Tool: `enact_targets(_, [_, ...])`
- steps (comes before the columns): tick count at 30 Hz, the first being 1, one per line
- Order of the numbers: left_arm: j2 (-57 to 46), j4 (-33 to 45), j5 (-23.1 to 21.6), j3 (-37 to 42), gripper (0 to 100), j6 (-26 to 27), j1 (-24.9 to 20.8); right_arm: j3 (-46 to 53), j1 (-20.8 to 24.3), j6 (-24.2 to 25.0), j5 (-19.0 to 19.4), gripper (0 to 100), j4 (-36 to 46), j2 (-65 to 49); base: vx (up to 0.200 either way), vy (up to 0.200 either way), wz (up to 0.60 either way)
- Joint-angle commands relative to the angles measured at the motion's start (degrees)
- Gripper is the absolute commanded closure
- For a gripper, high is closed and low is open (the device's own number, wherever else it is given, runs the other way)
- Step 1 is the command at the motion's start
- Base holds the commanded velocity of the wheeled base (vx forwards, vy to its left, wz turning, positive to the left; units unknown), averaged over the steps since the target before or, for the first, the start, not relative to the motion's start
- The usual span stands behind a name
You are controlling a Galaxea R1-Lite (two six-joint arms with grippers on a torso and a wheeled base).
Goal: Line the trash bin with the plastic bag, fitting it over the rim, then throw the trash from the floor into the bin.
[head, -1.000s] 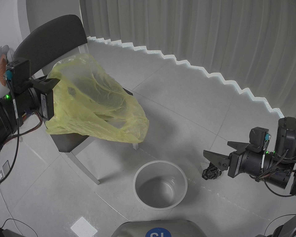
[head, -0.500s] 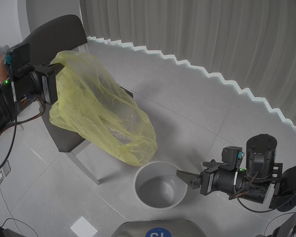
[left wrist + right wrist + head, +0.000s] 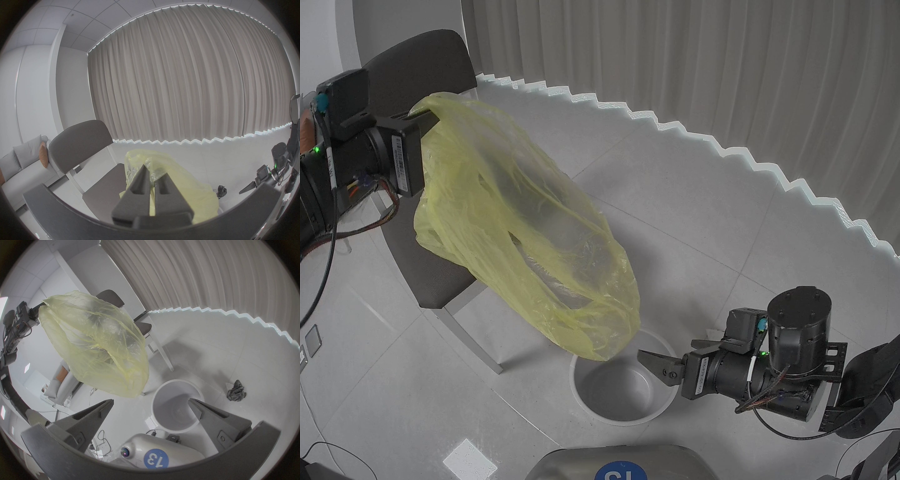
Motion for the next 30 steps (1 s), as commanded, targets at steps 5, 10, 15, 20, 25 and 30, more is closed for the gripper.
enact_targets(5, [0.20,-0.10,-0.05,-0.76,100,-0.07,-0.19,0.55,1.94,1.53,-0.01,0,-5.59,4.68,0.000,0.000,0.00])
enact_targets(10, [0.20,-0.10,0.04,-0.76,100,-0.78,-0.81,0.55,2.11,1.61,-0.01,0,-10.69,7.32,0.000,0.000,0.00])
enact_targets(15, [0.20,-0.02,0.04,-1.55,100,-0.78,-0.98,0.46,2.11,2.93,-0.10,0,-15.70,10.22,0.000,0.000,0.00])
enact_targets(20, [0.20,-0.02,0.04,-1.99,100,-0.78,-1.25,0.29,2.11,3.81,-0.10,0,-20.62,13.03,0.000,0.000,0.00])
enact_targets(25, [0.20,-0.02,-0.05,-1.99,100,-0.78,-1.25,-0.24,2.11,4.07,-0.19,0,-22.82,14.35,0.000,0.000,0.00])
enact_targets(30, [0.20,-0.10,-0.05,-1.99,100,-0.78,-1.60,-0.94,2.02,4.87,-0.36,0,-26.24,15.58,0.000,0.000,0.00])
